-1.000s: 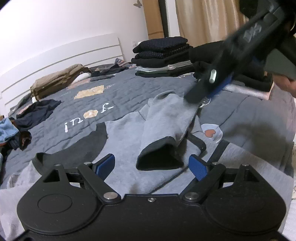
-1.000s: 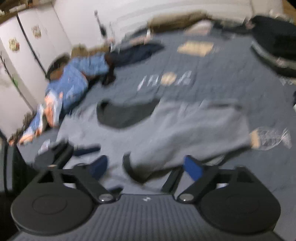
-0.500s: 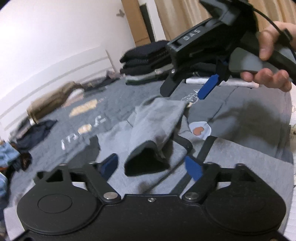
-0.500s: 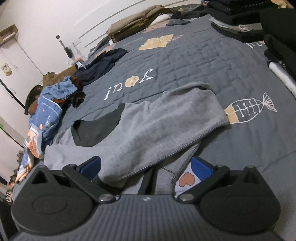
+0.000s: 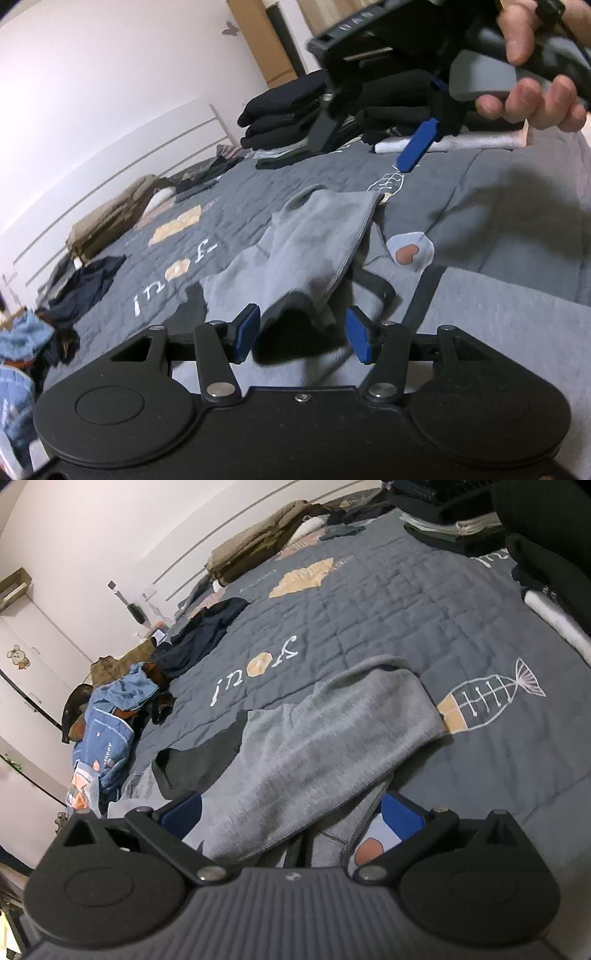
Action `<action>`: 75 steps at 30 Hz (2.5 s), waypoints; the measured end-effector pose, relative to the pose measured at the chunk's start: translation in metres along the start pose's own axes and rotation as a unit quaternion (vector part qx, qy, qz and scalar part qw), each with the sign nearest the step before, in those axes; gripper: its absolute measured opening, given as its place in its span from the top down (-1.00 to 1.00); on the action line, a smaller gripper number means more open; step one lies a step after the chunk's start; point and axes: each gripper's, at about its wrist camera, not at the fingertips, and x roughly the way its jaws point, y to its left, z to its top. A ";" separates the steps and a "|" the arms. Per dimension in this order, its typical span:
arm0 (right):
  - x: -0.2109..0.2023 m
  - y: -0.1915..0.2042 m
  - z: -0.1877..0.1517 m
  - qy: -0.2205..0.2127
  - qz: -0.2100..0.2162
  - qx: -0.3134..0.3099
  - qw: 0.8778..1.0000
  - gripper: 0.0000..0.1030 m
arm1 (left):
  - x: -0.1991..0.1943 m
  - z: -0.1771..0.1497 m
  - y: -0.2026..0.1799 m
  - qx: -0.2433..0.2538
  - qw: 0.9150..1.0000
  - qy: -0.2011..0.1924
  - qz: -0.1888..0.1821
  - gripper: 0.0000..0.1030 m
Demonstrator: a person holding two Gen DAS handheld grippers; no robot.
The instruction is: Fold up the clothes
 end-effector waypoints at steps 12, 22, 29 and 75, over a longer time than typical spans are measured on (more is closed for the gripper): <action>0.002 -0.009 0.006 -0.002 0.001 0.013 1.000 -1.00 | 0.019 0.001 0.013 0.070 0.997 0.035 0.016 0.89; 0.002 -0.001 0.006 -0.003 0.014 0.006 1.000 -1.00 | -0.044 0.000 0.098 0.078 0.992 0.034 0.098 0.90; 0.013 0.025 -0.003 0.005 0.024 -0.037 0.999 -1.00 | -0.084 0.004 0.144 0.062 0.989 0.050 0.125 0.89; 0.096 0.046 -0.029 0.014 0.022 0.067 0.997 -0.99 | -0.096 -0.105 0.202 -0.415 0.910 0.001 0.017 -0.79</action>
